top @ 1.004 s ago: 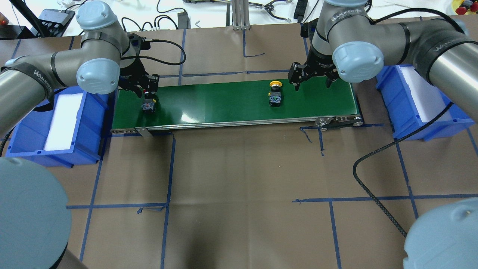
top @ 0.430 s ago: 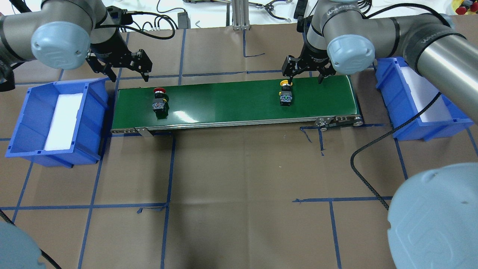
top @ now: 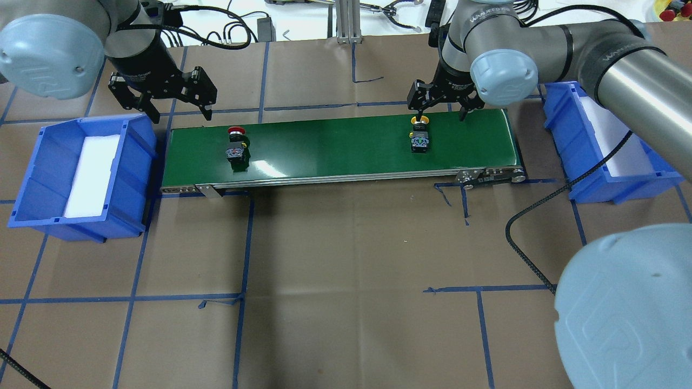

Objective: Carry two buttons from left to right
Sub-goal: 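Grasp and lift the yellow button with the right gripper while the left gripper withdraws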

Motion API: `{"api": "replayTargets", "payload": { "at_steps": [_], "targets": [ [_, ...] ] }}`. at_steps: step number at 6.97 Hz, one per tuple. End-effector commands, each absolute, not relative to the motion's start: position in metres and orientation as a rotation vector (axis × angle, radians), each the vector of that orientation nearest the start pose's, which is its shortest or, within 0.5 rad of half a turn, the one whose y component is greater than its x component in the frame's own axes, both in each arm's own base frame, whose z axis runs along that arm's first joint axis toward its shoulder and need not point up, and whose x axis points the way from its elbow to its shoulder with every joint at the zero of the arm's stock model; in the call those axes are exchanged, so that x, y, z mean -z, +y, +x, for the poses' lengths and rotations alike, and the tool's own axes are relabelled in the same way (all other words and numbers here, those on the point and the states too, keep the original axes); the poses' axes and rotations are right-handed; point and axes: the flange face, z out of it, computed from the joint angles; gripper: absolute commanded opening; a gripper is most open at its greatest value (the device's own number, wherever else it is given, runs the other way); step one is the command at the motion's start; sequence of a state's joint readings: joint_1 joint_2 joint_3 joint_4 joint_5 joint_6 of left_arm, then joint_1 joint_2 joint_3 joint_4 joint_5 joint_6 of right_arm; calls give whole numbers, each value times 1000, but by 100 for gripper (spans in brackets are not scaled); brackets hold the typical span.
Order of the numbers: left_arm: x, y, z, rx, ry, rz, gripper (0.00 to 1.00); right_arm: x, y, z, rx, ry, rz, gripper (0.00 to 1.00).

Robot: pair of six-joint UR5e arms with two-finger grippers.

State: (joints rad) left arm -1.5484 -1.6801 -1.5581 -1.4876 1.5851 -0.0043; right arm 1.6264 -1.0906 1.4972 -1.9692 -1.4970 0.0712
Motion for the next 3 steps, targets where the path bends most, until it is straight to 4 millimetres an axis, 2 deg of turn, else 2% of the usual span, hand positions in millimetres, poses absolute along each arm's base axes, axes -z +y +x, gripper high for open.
{"api": "replayTargets", "payload": {
  "at_steps": [1,3],
  "targets": [
    [-449,-510,-141,-30,3124,-31,100,-261,-634,177,-92,3070,41,100],
    [-454,-509,-135,-12,3134,-22,100,-245,-635,176,-130,3069,40,100]
  ]
}}
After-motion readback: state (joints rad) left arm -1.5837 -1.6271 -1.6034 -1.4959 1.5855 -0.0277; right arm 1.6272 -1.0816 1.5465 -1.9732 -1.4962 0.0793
